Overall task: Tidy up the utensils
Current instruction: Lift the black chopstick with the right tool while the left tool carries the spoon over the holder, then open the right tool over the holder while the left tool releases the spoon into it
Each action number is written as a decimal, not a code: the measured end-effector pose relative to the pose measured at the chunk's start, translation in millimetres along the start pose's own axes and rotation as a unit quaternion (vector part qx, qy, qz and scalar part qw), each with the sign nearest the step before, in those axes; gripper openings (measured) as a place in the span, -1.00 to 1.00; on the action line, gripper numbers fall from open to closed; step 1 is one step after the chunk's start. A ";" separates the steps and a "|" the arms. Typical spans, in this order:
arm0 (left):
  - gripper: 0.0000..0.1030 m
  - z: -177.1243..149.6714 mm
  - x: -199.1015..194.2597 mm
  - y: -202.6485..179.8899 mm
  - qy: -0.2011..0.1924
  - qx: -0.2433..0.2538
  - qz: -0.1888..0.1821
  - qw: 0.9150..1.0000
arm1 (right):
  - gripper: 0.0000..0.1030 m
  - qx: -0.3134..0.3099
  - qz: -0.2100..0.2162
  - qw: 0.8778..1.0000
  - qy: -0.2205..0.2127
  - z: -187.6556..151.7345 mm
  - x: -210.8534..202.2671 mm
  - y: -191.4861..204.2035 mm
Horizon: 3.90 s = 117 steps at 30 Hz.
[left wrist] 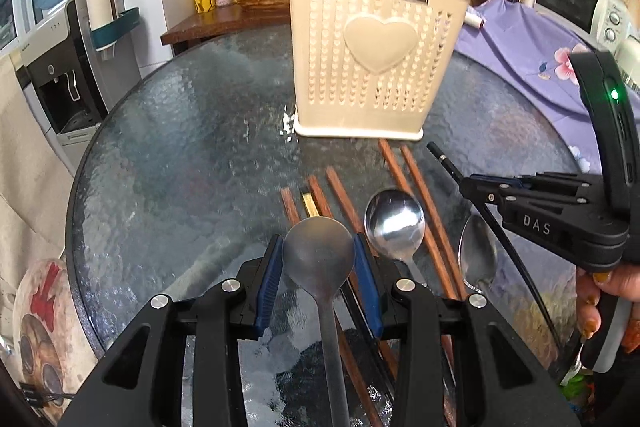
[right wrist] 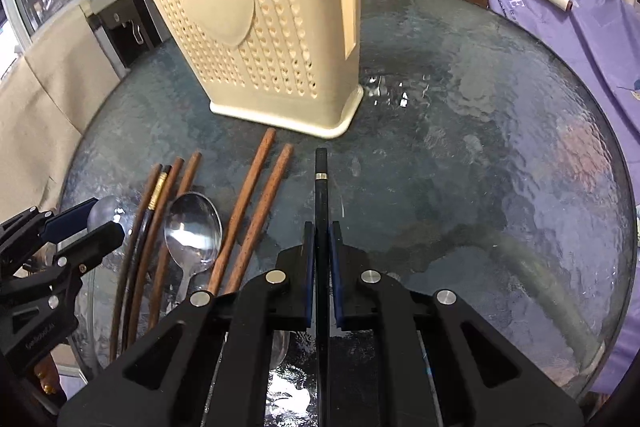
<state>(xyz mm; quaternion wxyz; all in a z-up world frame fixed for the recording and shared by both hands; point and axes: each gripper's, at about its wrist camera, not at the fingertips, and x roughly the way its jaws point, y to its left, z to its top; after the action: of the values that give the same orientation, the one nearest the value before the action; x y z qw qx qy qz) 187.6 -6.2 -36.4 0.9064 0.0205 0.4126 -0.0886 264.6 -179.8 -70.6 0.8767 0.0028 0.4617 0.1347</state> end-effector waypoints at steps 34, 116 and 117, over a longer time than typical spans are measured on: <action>-0.32 29.1 -81.7 -4.4 -0.128 0.006 -0.021 0.991 | -0.85 -0.033 0.100 0.979 -0.172 -7.0 -154.4 -10.7; 0.31 146.5 -18.3 -11.7 -0.259 -0.040 0.033 0.965 | 0.17 0.032 0.041 0.955 -0.293 121.2 -126.2 -19.7; 0.39 143.6 -23.7 -11.2 -0.264 -0.041 0.036 0.963 | 0.17 0.030 0.040 0.955 -0.293 120.2 -127.8 -19.5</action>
<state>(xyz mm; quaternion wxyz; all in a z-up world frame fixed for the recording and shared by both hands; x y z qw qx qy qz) 277.2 -29.7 76.4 0.9857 -0.0262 0.1610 -0.0415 297.9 -214.8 99.2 0.9670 0.0872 0.1875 0.1485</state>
